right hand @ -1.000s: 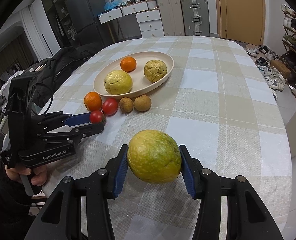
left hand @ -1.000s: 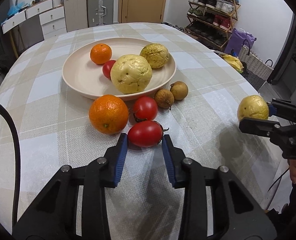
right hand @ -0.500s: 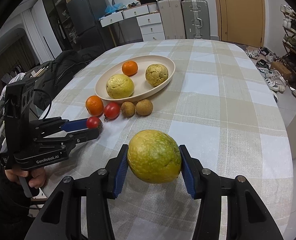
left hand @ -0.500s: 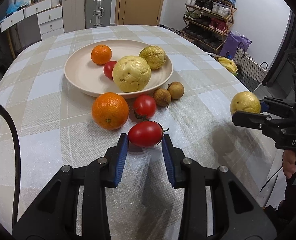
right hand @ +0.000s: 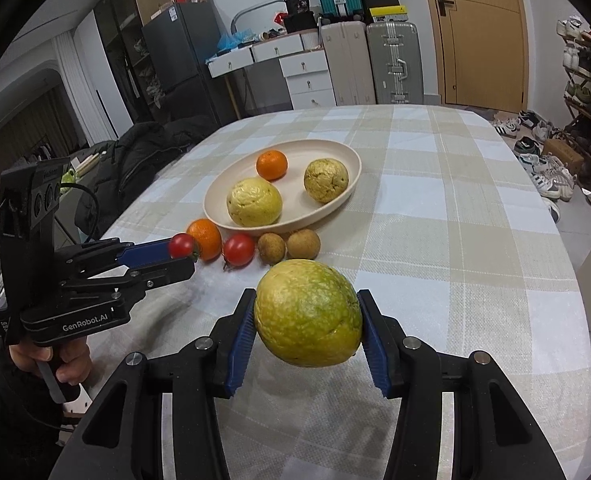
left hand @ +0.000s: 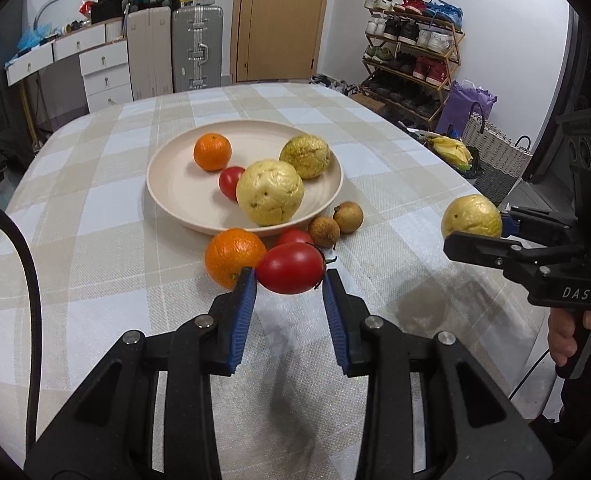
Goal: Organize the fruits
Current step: 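Carry the tomato and pomelo over the cream plate with both tools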
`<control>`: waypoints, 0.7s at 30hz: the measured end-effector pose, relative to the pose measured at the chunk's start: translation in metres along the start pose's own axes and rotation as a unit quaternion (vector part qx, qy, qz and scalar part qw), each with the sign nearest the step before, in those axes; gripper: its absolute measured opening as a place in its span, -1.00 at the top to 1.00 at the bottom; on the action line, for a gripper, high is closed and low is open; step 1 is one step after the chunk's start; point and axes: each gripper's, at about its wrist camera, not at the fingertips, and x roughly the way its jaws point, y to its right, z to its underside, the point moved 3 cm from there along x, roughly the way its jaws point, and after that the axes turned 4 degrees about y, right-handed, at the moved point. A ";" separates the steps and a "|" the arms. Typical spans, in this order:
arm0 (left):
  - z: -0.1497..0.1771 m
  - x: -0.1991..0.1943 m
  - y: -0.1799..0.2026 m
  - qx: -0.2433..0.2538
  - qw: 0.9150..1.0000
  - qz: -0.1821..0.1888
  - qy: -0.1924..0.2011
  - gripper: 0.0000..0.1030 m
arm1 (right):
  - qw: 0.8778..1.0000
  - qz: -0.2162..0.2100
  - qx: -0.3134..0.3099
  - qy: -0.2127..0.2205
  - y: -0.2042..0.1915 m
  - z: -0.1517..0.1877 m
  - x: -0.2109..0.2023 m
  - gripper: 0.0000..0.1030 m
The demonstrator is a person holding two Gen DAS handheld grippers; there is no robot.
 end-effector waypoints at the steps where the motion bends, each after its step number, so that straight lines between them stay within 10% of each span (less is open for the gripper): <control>1: -0.001 -0.003 0.000 0.000 1.000 -0.001 0.004 0.39 | 1.000 -0.001 0.000 0.002 -0.001 -0.001 0.001 0.03; 21: -0.018 -0.022 -0.017 -0.013 0.999 -0.025 0.046 0.39 | 0.999 -0.017 -0.003 0.047 -0.021 -0.018 0.014 0.03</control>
